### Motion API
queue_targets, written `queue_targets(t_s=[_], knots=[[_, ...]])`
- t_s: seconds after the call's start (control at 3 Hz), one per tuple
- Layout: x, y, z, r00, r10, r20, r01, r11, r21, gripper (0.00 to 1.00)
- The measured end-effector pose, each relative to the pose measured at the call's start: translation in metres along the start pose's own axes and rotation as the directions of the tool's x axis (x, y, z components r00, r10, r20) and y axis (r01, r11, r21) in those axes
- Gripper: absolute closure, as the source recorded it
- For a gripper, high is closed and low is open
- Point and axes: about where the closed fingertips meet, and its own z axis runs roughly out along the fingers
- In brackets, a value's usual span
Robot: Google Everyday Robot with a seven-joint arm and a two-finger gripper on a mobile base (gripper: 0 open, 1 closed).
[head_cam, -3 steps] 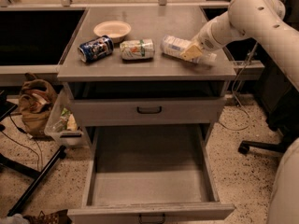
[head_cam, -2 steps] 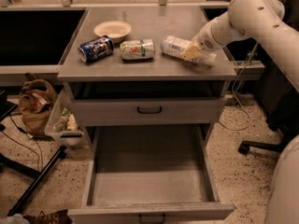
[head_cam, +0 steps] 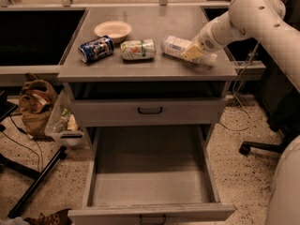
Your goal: Pick blue plastic bottle from middle drawer and place on counter
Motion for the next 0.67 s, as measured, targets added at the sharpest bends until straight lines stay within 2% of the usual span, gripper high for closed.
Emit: queue_targets(t_s=[0.67], knots=[[0.0000,0.0000,0.0001,1.000,0.000,0.000,0.000,1.0000,0.000,0.10]])
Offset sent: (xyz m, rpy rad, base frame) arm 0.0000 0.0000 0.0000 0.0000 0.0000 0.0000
